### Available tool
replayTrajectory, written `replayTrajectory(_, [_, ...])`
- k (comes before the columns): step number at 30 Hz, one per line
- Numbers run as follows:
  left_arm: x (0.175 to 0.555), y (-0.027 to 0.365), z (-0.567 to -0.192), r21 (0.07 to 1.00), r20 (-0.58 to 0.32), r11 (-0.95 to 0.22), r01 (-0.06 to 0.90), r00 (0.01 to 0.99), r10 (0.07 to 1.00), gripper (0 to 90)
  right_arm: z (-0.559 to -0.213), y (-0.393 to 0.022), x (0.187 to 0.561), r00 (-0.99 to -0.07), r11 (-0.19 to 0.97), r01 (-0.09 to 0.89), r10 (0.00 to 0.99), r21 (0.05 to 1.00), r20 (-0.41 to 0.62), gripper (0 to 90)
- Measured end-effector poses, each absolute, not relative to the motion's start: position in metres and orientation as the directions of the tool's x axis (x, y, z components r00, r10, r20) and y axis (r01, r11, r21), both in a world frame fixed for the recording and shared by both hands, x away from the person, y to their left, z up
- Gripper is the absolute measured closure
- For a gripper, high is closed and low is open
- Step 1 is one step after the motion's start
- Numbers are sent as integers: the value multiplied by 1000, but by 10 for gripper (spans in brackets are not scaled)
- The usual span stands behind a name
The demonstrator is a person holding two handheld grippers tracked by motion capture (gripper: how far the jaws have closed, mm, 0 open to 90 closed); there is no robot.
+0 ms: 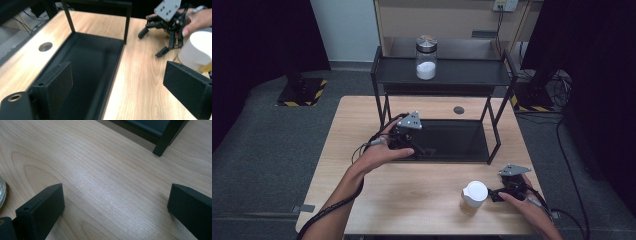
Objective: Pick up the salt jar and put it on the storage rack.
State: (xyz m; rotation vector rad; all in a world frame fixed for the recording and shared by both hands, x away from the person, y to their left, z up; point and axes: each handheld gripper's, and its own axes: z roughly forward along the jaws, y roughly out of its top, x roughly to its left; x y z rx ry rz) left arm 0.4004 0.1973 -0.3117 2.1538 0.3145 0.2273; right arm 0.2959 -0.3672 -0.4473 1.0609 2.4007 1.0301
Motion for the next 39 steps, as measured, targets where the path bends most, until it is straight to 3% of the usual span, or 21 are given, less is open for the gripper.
replayTrajectory(21, [365,194,-388,714,-19,-654,249,941,338,32,-447,-367,296,-673,465,508,740,725,-2,19])
replayTrajectory(39, [314,236,-432,699,8,-601,387,837,548,33,-447,-366,293,-664,460,515,748,724,-3,20])
